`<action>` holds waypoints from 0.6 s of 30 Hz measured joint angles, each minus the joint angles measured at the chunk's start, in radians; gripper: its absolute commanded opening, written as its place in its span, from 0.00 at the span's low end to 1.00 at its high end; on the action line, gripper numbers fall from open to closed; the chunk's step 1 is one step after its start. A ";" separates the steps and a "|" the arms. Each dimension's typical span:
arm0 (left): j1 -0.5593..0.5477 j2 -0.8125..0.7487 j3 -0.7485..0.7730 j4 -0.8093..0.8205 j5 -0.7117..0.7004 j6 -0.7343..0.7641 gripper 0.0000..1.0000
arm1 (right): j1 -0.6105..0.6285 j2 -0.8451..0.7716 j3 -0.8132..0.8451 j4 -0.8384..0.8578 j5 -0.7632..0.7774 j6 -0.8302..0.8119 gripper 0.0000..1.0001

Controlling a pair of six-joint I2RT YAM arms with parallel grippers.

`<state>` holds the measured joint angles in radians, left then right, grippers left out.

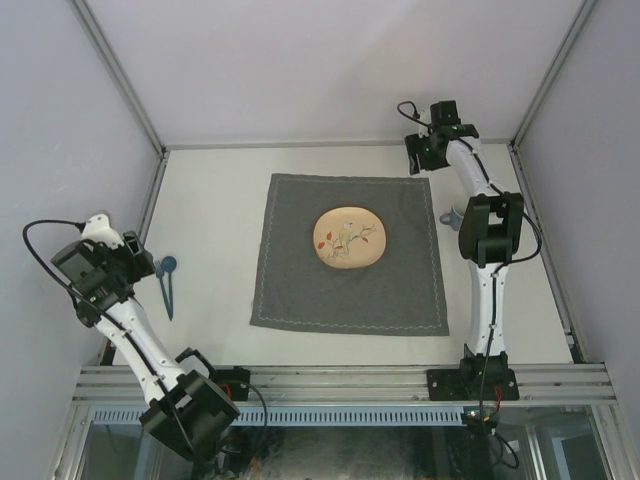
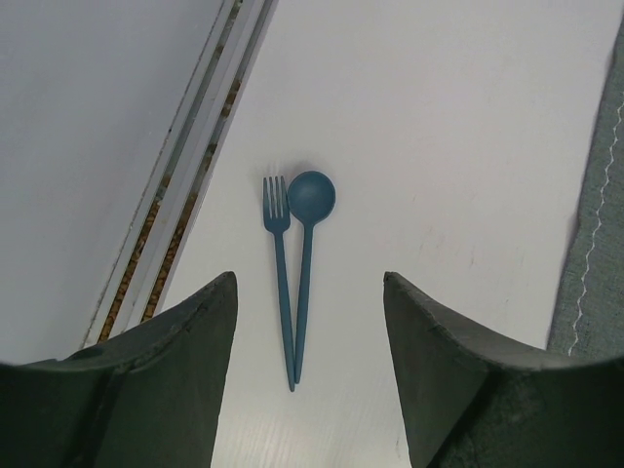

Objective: Set the dinner table for one person
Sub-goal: Adjust the napkin at the center of the board.

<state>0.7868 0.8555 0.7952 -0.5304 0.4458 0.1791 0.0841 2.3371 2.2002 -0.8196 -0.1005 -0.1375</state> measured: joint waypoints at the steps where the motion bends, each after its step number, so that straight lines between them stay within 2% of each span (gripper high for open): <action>1: 0.000 -0.006 0.000 -0.003 0.000 0.002 0.66 | -0.001 0.003 0.000 0.000 0.000 0.000 0.61; 18: 0.000 -0.058 -0.004 -0.020 -0.009 0.025 0.66 | -0.005 0.050 -0.020 -0.008 0.015 0.007 0.59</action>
<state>0.7868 0.7979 0.7910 -0.5503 0.4366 0.2039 0.0795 2.3867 2.1803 -0.8276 -0.0853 -0.1307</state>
